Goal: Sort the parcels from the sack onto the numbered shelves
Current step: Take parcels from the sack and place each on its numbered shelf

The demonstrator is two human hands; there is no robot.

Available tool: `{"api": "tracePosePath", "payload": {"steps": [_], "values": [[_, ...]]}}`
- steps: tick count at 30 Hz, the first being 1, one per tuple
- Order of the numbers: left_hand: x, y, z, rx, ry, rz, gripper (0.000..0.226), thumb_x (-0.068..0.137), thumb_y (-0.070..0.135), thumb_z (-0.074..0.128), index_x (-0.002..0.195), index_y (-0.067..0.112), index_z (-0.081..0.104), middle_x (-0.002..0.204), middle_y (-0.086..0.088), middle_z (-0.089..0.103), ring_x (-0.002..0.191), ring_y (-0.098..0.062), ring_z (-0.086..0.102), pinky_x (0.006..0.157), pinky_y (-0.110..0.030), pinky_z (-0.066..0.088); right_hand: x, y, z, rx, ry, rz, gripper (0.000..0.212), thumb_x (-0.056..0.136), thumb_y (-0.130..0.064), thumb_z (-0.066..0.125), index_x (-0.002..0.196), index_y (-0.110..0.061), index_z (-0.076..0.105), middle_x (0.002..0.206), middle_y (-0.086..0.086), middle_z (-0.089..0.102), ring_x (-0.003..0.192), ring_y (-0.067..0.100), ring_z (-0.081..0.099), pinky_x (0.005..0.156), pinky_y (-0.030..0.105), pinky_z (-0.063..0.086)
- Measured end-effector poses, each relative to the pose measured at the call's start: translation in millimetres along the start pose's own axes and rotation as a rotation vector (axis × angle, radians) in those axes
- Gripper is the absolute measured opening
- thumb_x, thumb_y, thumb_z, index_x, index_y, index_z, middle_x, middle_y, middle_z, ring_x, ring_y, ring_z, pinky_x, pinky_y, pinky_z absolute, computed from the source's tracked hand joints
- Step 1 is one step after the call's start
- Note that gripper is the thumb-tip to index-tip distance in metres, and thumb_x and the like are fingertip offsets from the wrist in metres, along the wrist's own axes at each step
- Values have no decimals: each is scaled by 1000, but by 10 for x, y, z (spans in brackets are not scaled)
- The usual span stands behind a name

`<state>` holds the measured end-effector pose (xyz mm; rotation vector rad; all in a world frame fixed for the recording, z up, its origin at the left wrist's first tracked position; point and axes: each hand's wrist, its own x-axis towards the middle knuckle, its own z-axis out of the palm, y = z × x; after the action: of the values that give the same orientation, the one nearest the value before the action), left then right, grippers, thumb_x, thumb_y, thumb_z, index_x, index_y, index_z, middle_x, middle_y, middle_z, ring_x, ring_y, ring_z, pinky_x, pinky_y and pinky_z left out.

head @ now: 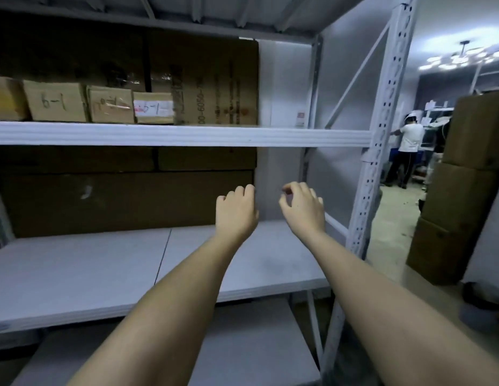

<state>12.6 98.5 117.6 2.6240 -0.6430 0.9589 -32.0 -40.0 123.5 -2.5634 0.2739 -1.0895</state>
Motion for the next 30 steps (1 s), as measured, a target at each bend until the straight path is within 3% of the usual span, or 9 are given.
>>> {"api": "tracePosePath", "payload": {"steps": [3, 9, 19, 26, 30], "values": [[-202, 375, 209, -16, -127, 14, 36, 91, 17, 44, 126, 15, 44, 117, -6, 55, 101, -27, 55, 78, -36, 35, -254, 439, -87, -44, -45, 75, 28, 95, -26, 48, 119, -18, 58, 122, 2, 58, 116, 25, 49, 96, 38, 34], [-459, 1108, 852, -85, -356, 81, 43, 90, 15, 42, 133, 16, 42, 132, -8, 49, 115, -30, 50, 92, -40, 37, -747, 1357, -197, -133, -134, 209, 28, 94, -25, 49, 120, -18, 57, 123, 2, 57, 117, 22, 49, 99, 38, 36], [-618, 2353, 2138, -142, -649, 287, 47, 92, 24, 50, 136, 15, 37, 134, -11, 44, 121, -31, 46, 95, -42, 38, -1131, 2992, 2, -269, -282, 532, 29, 94, -28, 51, 121, -18, 56, 125, 3, 55, 116, 21, 50, 94, 34, 38], [-548, 2932, 2882, -223, -904, 439, 57, 92, 30, 53, 143, 15, 30, 143, -13, 34, 126, -32, 41, 100, -45, 38, -1333, 3898, 201, -204, -564, 882, 42, 94, -34, 51, 133, -20, 48, 135, 6, 46, 122, 25, 47, 103, 43, 41], [-518, 3225, 3241, -220, -1102, 548, 69, 92, 32, 55, 148, 16, 19, 151, -14, 20, 132, -36, 33, 104, -48, 36, -1444, 4371, 193, -203, -677, 943, 42, 96, -35, 49, 135, -21, 45, 136, 6, 45, 123, 26, 45, 102, 42, 41]]}}
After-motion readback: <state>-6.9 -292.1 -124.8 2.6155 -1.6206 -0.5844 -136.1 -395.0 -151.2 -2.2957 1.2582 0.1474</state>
